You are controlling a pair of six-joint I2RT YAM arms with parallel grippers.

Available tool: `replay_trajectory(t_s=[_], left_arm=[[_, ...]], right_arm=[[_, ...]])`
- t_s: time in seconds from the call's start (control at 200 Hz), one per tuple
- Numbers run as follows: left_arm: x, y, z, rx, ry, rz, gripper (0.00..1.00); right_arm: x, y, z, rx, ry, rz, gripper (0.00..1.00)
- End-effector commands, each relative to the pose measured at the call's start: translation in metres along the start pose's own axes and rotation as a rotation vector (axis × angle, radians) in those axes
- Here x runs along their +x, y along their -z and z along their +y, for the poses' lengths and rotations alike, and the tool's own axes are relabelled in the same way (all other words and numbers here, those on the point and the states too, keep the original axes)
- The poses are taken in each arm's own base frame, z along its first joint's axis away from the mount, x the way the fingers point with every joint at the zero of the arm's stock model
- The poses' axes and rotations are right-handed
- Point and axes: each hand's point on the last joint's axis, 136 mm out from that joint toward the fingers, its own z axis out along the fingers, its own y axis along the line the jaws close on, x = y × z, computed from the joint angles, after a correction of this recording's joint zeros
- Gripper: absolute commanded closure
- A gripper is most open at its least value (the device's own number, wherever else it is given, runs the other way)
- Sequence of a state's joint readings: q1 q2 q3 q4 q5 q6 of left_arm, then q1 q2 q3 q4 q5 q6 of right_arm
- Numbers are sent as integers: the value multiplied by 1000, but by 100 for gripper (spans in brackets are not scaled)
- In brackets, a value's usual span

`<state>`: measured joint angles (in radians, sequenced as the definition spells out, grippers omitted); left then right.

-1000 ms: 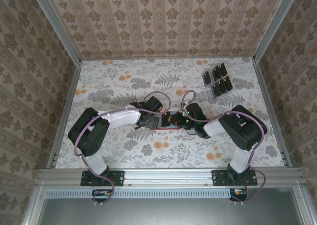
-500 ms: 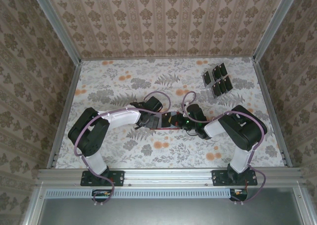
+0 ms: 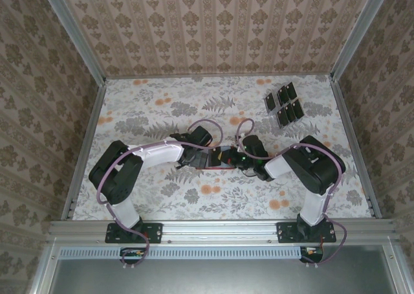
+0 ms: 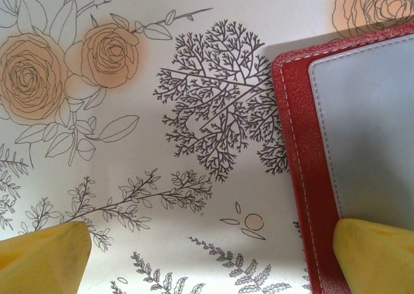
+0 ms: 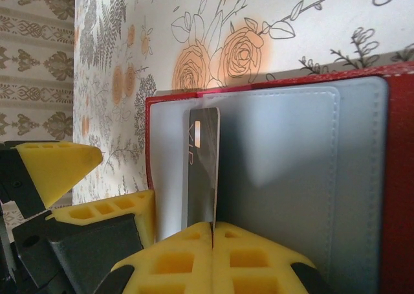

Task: Put the credit cards into the card holder
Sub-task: Insert the credit card into the card slot.

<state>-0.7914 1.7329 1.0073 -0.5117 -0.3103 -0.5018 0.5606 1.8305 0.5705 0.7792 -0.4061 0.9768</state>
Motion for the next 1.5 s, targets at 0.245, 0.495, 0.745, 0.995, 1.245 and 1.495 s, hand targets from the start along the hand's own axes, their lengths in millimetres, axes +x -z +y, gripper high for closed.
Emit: replay_trajectory(t_s=[0.245,0.495,0.745,0.995,1.245,1.495], left_arm=[[29,-16,13,-60,-19,98,0],[15,-2,13,-26,30,72,0],[-7,22,28,57,168,11,0],[-8,18,44,50,208,27,0],[-3,6,48,21,181,59,0],[4,-5,49,-10,154,92,0]], right_arm=[[22,-11,-17,62,-38,86,100],[16,-3,-4,107,15,117,64],[4,10,17,170,95,158,41],[-10,23,14,322,148,165,53],[-16,22,-5,474,184,194,82],[-9,11,-17,517,194,238,85]])
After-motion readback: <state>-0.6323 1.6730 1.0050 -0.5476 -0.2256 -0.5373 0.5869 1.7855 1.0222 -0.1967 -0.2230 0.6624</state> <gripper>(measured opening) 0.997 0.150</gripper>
